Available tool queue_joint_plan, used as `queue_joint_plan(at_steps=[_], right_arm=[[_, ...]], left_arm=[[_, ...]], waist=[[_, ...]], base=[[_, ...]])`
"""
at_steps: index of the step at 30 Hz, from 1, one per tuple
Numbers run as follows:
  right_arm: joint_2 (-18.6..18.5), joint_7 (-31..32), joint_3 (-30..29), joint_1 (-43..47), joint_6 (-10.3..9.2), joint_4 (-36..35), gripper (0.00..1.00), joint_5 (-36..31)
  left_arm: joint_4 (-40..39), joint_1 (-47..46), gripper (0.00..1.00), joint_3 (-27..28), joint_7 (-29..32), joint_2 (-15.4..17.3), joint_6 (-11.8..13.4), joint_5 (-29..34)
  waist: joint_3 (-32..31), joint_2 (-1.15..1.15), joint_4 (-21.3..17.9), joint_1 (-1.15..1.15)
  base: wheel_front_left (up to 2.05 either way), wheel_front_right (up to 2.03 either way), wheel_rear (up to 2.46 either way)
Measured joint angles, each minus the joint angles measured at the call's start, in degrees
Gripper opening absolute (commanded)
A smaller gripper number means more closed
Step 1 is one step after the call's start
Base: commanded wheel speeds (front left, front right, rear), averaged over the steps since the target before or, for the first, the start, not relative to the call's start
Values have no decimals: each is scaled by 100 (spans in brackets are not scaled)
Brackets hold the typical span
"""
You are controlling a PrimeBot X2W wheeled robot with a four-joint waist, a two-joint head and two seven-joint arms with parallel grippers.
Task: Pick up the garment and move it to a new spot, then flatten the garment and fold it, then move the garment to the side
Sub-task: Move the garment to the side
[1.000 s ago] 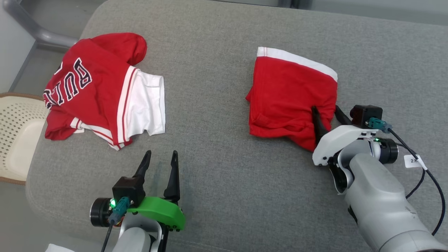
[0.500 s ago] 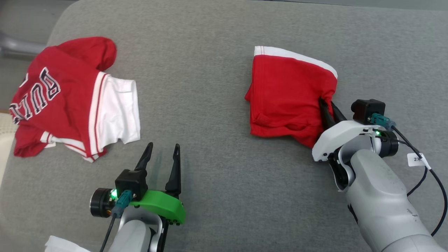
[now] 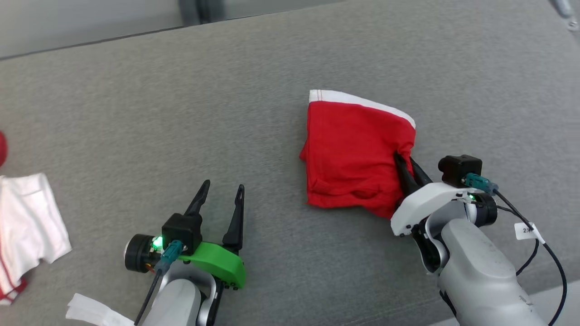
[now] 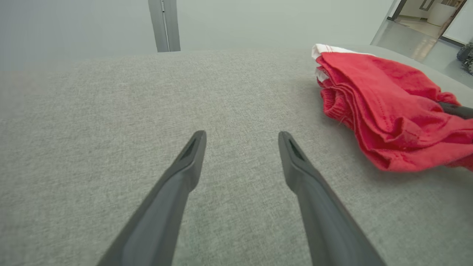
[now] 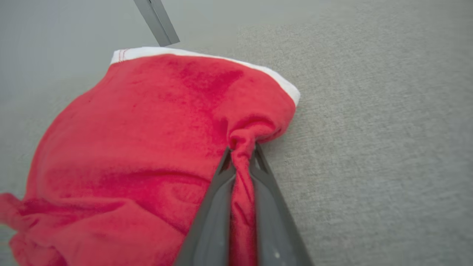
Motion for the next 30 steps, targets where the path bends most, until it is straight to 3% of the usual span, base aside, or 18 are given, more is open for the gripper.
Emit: queue_joint_plan(at_steps=[7,14,19,30], right_arm=[[-2,0,145,275,0,-252,0,336],[-7,0,-11,300,0,-320,0,277],[-109,0,-218,-92,1,-211,0,-225],[-1273,0,-1415,-1547,2,854,0,-1372]], left_arm=[[70,5,100,38,0,-2,-76,101],[57,-132,100,11,0,-5,-145,226],[51,-294,100,44,0,-3,-188,417],[-148,-587,100,271,0,30,-277,775]], waist=[[-47,0,-925,0],[47,0,-1491,0],[256,0,-1524,0],[831,0,-869,0]], base=[[0,0,0],[0,0,0],[0,0,0],[0,0,0]])
